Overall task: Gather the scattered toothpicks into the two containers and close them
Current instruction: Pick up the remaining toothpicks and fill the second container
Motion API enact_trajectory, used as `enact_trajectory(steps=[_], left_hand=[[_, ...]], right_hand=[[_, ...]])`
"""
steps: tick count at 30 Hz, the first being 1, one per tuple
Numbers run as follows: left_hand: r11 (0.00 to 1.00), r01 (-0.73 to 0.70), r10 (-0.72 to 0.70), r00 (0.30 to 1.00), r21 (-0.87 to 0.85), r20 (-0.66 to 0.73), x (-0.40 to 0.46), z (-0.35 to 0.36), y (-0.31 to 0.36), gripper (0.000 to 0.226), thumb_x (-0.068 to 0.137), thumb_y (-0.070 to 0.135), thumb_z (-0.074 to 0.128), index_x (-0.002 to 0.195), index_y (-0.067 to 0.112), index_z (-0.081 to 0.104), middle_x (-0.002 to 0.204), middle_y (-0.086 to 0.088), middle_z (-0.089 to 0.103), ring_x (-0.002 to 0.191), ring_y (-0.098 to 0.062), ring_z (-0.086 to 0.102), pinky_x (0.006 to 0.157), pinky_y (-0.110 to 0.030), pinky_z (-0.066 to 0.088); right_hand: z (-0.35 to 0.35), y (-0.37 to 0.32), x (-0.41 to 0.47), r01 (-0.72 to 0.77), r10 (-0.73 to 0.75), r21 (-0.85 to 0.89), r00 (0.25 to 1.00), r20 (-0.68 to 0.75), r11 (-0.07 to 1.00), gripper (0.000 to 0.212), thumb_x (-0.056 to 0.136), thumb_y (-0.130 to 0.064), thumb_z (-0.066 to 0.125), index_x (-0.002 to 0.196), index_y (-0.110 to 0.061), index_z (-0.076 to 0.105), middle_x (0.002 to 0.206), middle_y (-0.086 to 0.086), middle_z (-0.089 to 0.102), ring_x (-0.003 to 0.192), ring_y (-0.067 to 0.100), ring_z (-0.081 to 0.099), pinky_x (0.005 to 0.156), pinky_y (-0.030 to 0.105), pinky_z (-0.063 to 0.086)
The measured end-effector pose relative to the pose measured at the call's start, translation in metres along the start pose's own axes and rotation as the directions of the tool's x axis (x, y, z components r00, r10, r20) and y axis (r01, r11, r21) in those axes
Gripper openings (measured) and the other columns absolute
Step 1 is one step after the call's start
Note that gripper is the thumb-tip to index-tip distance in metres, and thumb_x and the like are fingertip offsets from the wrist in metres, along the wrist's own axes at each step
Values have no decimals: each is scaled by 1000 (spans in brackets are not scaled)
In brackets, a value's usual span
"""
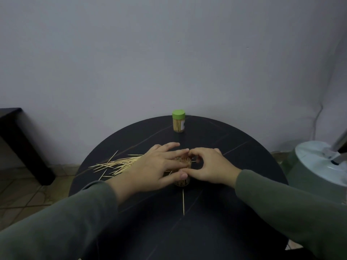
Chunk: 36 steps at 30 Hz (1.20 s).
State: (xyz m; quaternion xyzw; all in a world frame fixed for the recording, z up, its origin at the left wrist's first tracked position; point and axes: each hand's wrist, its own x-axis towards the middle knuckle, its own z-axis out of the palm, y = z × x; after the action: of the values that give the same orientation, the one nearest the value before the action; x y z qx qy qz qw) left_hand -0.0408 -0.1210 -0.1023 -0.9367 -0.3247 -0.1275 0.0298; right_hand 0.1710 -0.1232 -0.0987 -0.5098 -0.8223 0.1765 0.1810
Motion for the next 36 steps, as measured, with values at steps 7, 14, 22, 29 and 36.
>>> enact_trajectory(steps=[7, 14, 22, 29, 36], left_hand=[[997, -70, 56, 958, -40, -283, -2, -3, 1, 33, 96, 42, 50, 119, 25, 66, 115, 9, 63, 107, -12, 52, 88, -31, 45], [995, 95, -98, 971, -27, -219, -9, -8, 13, 26, 86, 46, 59, 68, 28, 62, 62, 14, 54, 57, -2, 49, 53, -24, 47], [772, 629, -549, 732, -90, 404, -5, 5, 37, 44, 70, 72, 66, 78, 28, 67, 76, 13, 64, 73, -2, 58, 63, -23, 50], [668, 725, -580, 648, -166, 494, 0, 0, 30, 27, 74, 53, 75, 84, 28, 72, 84, 11, 68, 83, -6, 62, 80, -32, 56], [681, 730, -610, 607, -53, 509, 3, -5, 20, 21, 78, 46, 73, 87, 28, 73, 89, 9, 69, 87, -9, 63, 82, -34, 57]], right_hand=[[-5, 5, 1, 59, -41, -180, 994, 100, 982, 61, 81, -62, 63, 133, -33, 49, 126, -14, 55, 114, 7, 46, 107, 41, 25], [-9, 19, 6, 30, 0, -389, 997, 75, 921, 40, 91, -38, 57, 131, -37, 51, 129, -12, 53, 120, 11, 46, 105, 40, 26], [2, 19, 18, -23, 50, -448, 998, 50, 894, 36, 95, -43, 53, 130, -34, 53, 133, -7, 53, 122, 17, 47, 105, 45, 28], [10, 19, 30, -34, 46, -396, 999, 20, 918, 33, 95, -45, 52, 126, -36, 56, 130, -7, 54, 120, 15, 47, 104, 43, 27], [17, 19, 40, -22, 40, -360, 998, 41, 933, 35, 96, -42, 51, 130, -38, 54, 134, -8, 49, 123, 16, 41, 104, 43, 25]])
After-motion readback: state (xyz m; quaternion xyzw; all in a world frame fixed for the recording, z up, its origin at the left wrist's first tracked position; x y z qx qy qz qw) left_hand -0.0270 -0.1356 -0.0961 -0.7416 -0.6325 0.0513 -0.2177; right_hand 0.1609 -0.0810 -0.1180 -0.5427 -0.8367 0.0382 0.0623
